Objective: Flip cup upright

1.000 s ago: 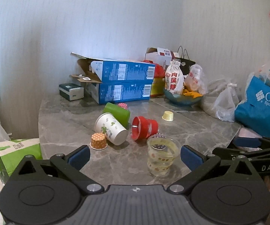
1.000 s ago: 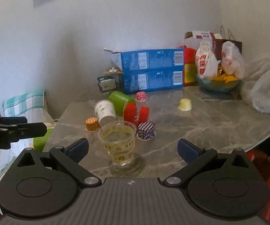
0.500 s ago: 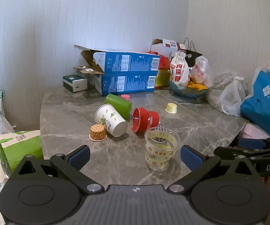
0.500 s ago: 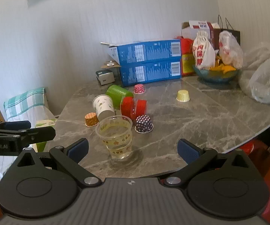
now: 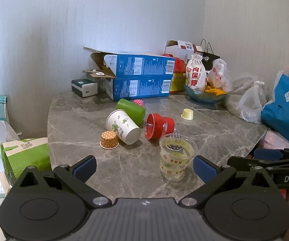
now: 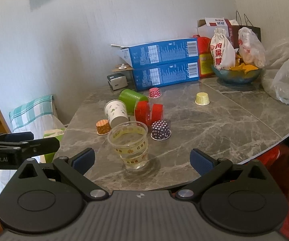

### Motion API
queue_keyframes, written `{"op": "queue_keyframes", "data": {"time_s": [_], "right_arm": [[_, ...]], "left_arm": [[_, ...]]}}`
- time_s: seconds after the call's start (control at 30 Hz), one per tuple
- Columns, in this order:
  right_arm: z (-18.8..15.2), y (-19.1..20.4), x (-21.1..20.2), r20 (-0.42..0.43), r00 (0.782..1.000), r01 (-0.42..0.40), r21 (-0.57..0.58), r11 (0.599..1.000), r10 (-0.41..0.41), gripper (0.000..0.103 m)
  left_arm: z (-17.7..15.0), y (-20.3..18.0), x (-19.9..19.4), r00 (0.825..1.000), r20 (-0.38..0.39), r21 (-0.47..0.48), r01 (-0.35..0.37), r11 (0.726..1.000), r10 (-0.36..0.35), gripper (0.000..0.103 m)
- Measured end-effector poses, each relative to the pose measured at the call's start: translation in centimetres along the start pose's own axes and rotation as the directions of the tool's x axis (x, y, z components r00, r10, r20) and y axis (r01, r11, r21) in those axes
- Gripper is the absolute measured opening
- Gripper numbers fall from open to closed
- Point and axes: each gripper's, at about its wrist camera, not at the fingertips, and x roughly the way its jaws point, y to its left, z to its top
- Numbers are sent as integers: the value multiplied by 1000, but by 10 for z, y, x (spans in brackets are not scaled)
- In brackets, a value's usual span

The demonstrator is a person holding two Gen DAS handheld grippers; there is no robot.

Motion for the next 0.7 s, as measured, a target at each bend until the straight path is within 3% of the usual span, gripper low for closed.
{"op": "queue_keyframes", "data": {"time_s": [0.7], "right_arm": [[0, 2, 0, 9, 1000, -17, 3, 1000, 17, 102]], "left_arm": [[-1, -1, 0, 1000, 2, -3, 0, 1000, 0, 103]]}}
